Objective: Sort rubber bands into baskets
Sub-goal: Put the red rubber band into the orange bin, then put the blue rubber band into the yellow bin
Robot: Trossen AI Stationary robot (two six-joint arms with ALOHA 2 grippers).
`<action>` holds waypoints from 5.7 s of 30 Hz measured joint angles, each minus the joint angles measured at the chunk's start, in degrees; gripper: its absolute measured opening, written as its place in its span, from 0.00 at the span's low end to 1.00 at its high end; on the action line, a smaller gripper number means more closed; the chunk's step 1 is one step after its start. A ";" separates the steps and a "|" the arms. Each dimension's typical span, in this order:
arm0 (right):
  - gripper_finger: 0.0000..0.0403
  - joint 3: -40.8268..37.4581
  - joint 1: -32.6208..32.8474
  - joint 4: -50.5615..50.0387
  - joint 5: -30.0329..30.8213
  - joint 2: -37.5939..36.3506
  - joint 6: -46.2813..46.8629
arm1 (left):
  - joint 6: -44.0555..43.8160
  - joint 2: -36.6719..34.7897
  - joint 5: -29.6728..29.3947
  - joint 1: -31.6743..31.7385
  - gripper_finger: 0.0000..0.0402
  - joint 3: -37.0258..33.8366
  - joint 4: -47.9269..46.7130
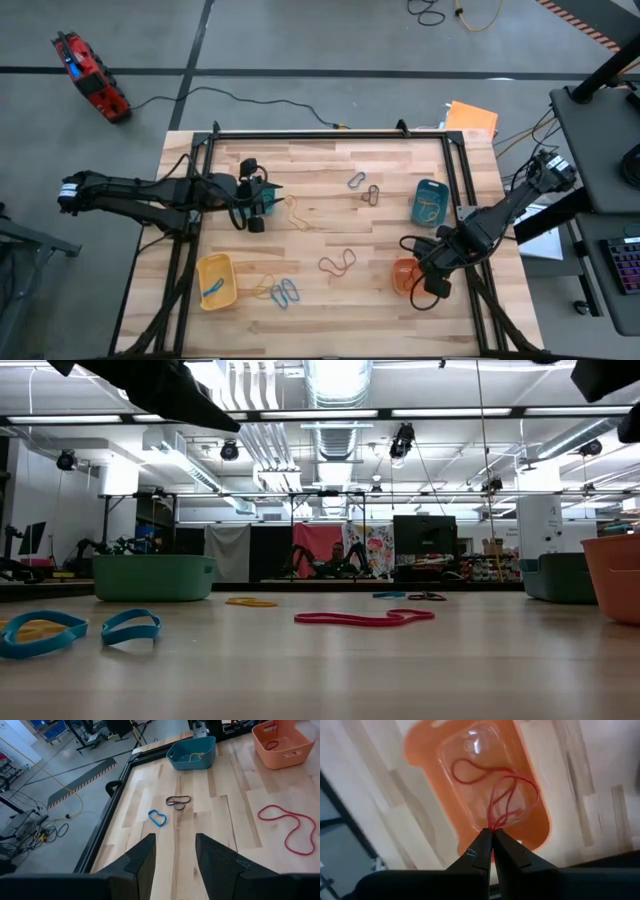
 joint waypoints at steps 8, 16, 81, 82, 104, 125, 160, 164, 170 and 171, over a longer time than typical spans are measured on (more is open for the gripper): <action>0.02 -0.42 0.00 0.17 -0.14 7.42 -6.13 | 0.27 0.00 -1.41 -0.02 0.31 0.00 0.24; 0.02 -0.42 0.00 0.49 -0.15 14.52 -10.52 | 0.31 0.00 -2.86 0.00 0.31 0.00 0.28; 0.30 3.74 -7.09 31.68 44.45 4.71 -39.34 | -15.56 1.11 15.78 -4.41 0.24 -0.09 -7.19; 0.30 2.81 -7.85 35.07 44.41 4.58 -42.24 | -15.58 1.59 15.78 -4.73 0.24 -0.09 -6.99; 0.44 -8.11 -13.66 62.34 35.87 4.79 -52.23 | -26.62 17.63 15.91 -17.45 0.41 1.86 -12.91; 0.46 -8.13 -13.64 62.19 34.96 4.79 -53.02 | -26.92 35.68 18.76 -19.69 0.40 2.36 1.84; 0.46 -9.26 -13.62 61.17 34.34 4.79 -50.83 | -29.14 42.16 17.99 -22.99 0.12 2.43 4.74; 0.46 -9.66 -13.62 61.16 34.34 4.79 -49.37 | -28.33 42.16 18.33 -23.02 0.02 2.93 4.63; 0.46 -9.66 -13.62 61.22 34.34 4.79 -49.35 | -25.45 42.05 18.51 -23.08 0.00 6.45 -0.06; 0.46 -9.66 -13.62 61.22 34.34 4.79 -49.35 | -25.10 42.05 18.14 -23.07 0.00 7.12 -1.71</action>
